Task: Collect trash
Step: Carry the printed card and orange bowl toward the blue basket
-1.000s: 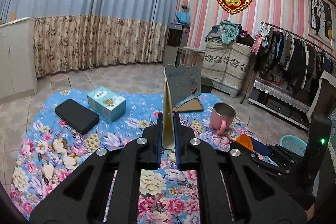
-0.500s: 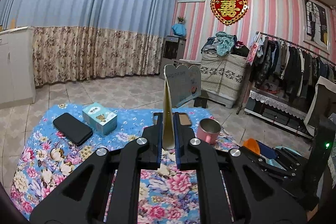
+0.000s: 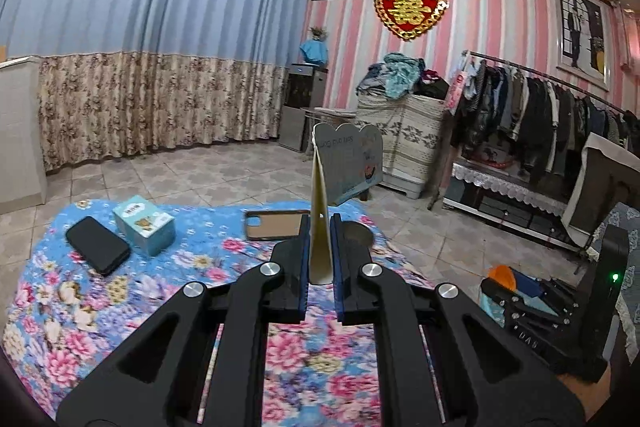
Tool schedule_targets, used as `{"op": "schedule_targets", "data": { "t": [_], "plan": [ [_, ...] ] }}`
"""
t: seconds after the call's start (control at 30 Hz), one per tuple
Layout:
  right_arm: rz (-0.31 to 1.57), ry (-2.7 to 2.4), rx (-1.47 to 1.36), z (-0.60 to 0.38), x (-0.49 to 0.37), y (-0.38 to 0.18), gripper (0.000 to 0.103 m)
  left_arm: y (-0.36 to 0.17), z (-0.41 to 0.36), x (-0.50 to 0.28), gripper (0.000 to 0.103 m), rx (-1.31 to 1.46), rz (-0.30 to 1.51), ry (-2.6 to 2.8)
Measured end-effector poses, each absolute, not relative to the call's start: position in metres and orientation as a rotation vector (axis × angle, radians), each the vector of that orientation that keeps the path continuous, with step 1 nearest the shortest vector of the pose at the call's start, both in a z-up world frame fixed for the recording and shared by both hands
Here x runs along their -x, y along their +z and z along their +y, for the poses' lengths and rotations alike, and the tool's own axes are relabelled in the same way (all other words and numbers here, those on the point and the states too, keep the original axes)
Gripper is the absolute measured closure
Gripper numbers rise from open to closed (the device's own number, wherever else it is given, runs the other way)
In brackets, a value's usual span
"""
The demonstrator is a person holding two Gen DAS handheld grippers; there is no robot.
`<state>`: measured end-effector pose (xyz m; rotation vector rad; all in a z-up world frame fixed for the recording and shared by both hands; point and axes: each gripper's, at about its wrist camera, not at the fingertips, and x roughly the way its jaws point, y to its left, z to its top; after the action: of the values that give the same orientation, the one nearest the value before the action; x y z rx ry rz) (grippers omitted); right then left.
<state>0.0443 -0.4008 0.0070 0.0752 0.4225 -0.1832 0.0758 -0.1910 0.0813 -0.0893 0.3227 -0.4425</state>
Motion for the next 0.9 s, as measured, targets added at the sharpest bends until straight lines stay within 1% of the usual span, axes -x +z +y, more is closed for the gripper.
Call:
{"op": "schedule_targets", "data": {
  "t": [0.2,0.47,0.9],
  "plan": [
    [0.430,-0.243,-0.070,-0.434,-0.030,0.007,0.063,0.075,-0.226,-0.074,0.095,0.109,0.344,-0.519],
    [0.429,-0.297,-0.054,-0.460,-0.018,0.008,0.063,0.067,-0.275,-0.059,0.095,0.021,0.327,-0.593],
    [0.431,-0.355,-0.052,-0.486,0.001,0.012,0.063,0.057,-0.311,-0.062,0.095,-0.031,0.374,-0.611]
  ]
}}
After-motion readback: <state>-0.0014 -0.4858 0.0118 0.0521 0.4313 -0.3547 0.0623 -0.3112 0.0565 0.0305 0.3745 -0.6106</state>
